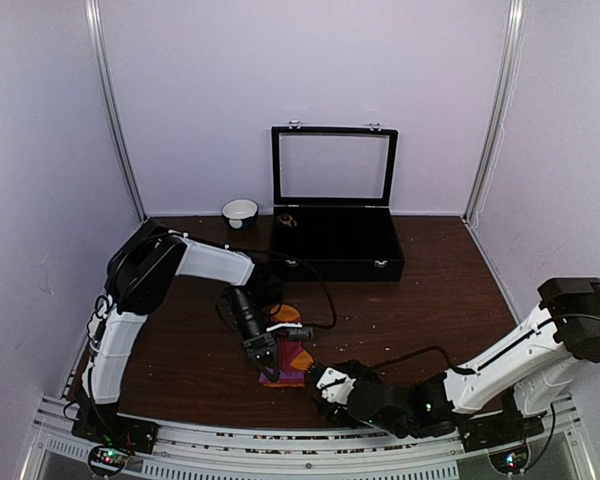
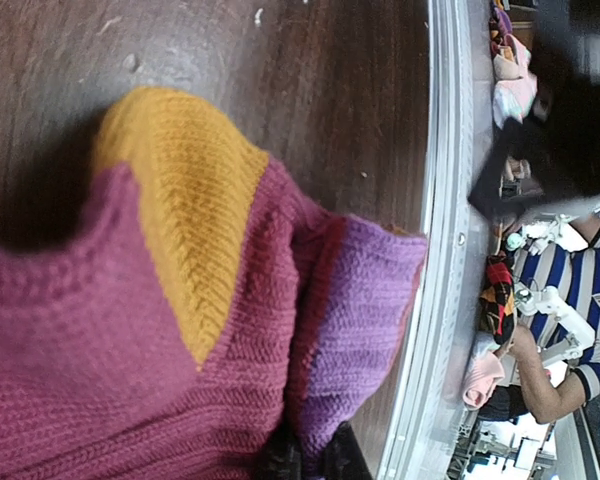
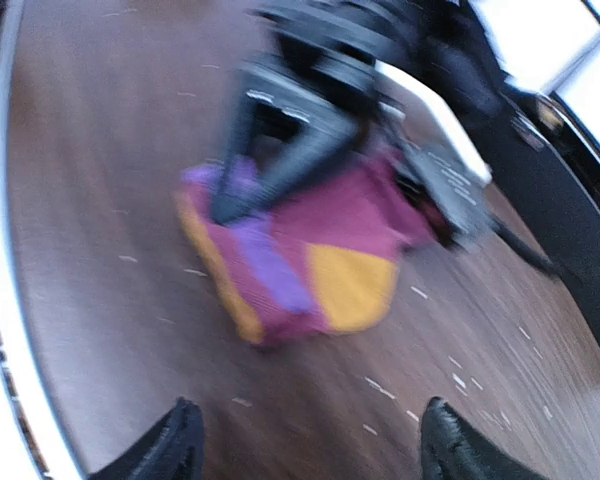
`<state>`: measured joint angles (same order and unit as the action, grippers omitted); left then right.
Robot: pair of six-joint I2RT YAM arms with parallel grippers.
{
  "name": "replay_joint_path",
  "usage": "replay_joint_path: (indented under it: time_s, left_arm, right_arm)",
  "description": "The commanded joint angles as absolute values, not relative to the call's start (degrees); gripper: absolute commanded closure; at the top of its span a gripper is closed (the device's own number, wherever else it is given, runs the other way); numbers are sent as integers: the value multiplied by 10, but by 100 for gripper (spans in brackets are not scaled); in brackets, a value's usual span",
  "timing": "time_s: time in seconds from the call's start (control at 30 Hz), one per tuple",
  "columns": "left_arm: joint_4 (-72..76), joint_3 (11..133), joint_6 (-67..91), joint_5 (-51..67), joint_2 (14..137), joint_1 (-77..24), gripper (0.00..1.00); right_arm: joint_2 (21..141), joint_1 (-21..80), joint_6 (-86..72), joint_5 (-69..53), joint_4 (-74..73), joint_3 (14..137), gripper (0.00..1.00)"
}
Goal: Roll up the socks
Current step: Roll the sock at the center of the board.
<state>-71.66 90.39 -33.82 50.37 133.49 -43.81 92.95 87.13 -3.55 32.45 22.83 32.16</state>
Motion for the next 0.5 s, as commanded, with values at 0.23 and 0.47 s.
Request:
replay_joint_path:
  time_s: [0.23, 0.47]
  left_arm:
    - [-714, 923, -327, 446, 1378, -431, 100]
    - [-736, 942, -345, 452, 1382, -431, 100]
  right_arm:
    - [1030, 803, 91, 63, 229, 438, 43]
    - [1069, 767, 125, 45, 194, 474, 51]
